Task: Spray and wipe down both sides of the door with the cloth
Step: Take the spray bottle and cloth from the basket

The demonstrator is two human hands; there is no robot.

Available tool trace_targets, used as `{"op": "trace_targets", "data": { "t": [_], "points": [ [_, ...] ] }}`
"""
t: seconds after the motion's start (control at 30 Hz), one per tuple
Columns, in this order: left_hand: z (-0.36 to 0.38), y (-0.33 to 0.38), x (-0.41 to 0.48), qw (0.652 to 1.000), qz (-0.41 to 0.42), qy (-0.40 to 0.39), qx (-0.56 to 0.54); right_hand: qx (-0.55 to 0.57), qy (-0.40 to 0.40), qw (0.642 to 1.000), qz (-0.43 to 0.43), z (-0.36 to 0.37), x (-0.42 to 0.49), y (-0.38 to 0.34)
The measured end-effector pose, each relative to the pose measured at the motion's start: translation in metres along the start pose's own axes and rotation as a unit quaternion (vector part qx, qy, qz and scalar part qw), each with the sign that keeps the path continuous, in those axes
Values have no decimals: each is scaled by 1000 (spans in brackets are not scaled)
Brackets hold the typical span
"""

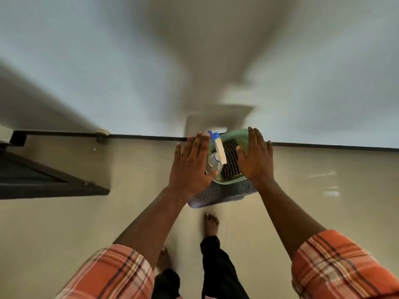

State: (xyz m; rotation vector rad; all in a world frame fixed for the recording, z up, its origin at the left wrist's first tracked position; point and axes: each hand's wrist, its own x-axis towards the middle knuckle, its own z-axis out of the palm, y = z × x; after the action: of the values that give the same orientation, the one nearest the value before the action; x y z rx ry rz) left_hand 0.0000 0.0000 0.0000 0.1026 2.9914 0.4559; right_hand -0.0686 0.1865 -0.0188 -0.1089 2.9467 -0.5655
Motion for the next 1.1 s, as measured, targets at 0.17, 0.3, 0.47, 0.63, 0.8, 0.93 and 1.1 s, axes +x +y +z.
{"op": "trace_targets", "data": {
  "t": [0.17,0.3,0.47,0.63,0.8,0.93,1.1],
  "points": [
    [39,5,31,995,-72,-27,-58,21,-59,998,26,36,29,29],
    [63,11,45,986,-100,-9,-134,37,-91,994,48,61,49,50],
    [89,18,51,969,-115,48,-212,75,-130,981,124,89,67,67],
    [98,34,56,954,-136,79,-257,92,-164,960,209,112,72,74],
    [104,50,56,942,-138,110,-285,84,-148,961,216,127,73,76],
    [103,54,53,939,-139,118,-293,78,-163,963,201,133,71,69],
    [102,49,54,939,-140,116,-293,121,-155,953,232,138,68,64]
  ]
}}
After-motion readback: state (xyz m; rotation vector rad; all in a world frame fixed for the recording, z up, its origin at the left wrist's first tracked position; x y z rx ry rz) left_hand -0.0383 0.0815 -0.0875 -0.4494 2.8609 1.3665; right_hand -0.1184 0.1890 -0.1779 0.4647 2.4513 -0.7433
